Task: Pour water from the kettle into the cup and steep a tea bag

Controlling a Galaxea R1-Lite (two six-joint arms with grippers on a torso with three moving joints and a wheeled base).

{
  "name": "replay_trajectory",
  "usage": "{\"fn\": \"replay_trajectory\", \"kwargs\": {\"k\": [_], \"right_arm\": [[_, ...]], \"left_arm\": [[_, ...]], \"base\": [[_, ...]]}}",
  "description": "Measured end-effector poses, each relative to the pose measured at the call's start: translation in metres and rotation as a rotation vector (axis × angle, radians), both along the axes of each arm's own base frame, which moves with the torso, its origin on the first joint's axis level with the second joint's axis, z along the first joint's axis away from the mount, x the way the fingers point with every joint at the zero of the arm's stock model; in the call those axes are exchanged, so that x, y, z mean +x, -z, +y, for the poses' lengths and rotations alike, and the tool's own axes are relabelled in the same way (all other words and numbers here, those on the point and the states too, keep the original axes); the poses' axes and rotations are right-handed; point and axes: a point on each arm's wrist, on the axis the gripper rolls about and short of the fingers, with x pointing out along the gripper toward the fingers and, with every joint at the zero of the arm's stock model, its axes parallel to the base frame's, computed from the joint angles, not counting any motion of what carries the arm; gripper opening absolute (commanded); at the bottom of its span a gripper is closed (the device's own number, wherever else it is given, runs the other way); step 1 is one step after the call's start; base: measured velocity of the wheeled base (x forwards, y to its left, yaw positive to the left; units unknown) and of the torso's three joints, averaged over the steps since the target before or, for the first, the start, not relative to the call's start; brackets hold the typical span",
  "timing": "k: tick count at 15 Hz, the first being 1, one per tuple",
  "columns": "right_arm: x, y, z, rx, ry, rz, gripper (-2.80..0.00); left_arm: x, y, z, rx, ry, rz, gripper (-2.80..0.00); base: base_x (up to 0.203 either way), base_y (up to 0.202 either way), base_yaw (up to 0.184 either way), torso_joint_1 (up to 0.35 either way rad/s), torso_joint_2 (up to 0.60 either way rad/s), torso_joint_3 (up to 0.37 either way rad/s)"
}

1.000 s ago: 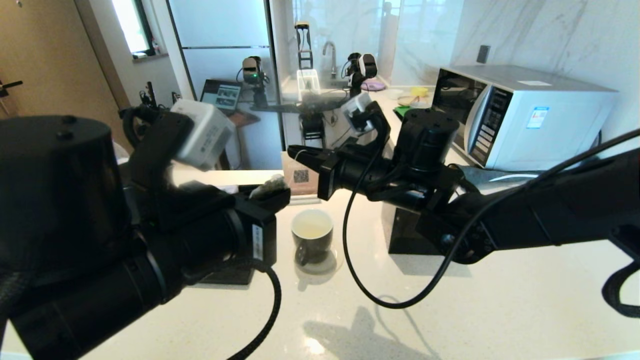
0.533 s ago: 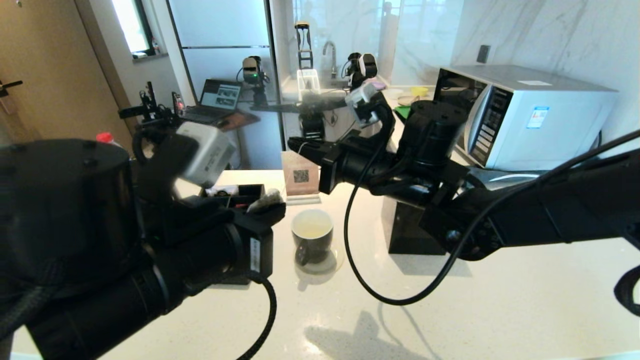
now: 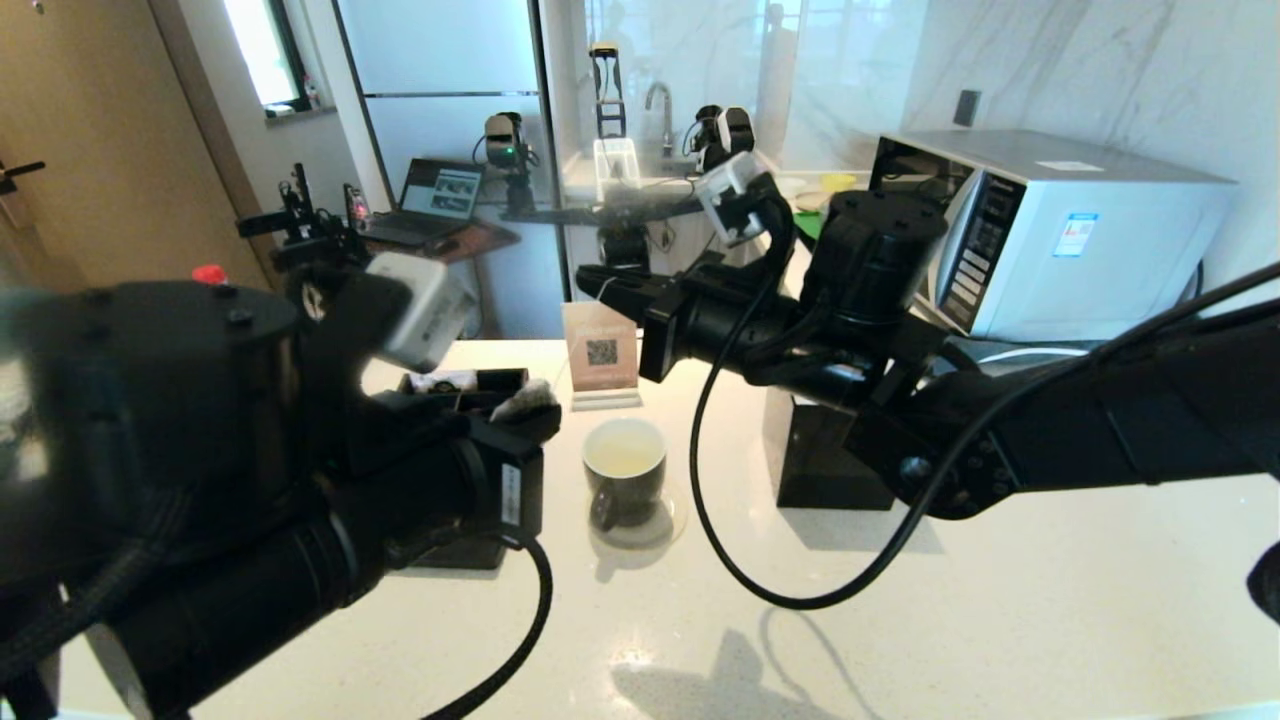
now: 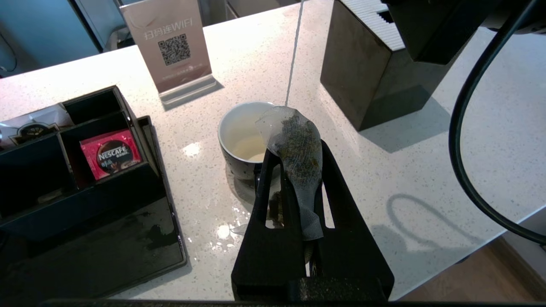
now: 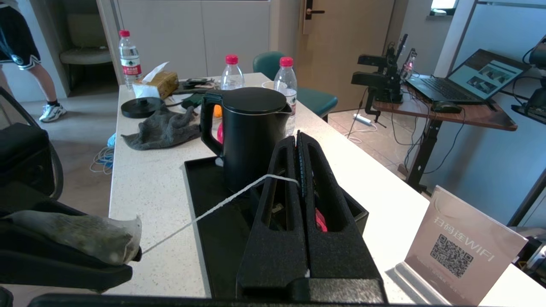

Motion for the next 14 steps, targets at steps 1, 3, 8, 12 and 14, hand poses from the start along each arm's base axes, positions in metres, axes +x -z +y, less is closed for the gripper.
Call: {"fn": "replay_trajectory", "kwargs": {"k": [1, 3, 8, 12, 14], "right_arm": [[0.000, 0.000, 0.000, 0.000, 0.000, 0.000, -2.80], [0.000, -0.001, 0.000, 0.002, 0.001, -0.002, -2.80], [0.000, 0.001, 0.000, -0.001, 0.000, 0.001, -2.80], [0.002, 0.002, 0.000, -0.002, 0.002, 0.003, -2.80], [0.002, 0.002, 0.001, -0.002, 0.001, 0.003, -2.80]], "left_arm": [[0.001, -0.001, -0.001, -0.001, -0.001, -0.001, -2.80], [0.003, -0.002, -0.003, -0.005, -0.001, -0.004, -2.80], [0.013, -0.011, -0.013, -0.025, -0.003, -0.023, -2.80], [0.017, -0.011, -0.018, -0.022, -0.003, -0.021, 0.00], [0.019, -0.013, -0.020, -0.037, -0.002, -0.034, 0.00]], "base": [[0.000, 0.000, 0.000, 0.000, 0.00, 0.000], [0.000, 0.000, 0.000, 0.000, 0.00, 0.000], [0.000, 0.000, 0.000, 0.000, 0.00, 0.000], [0.000, 0.000, 0.000, 0.000, 0.00, 0.000], [0.000, 0.000, 0.000, 0.000, 0.00, 0.000]]}}
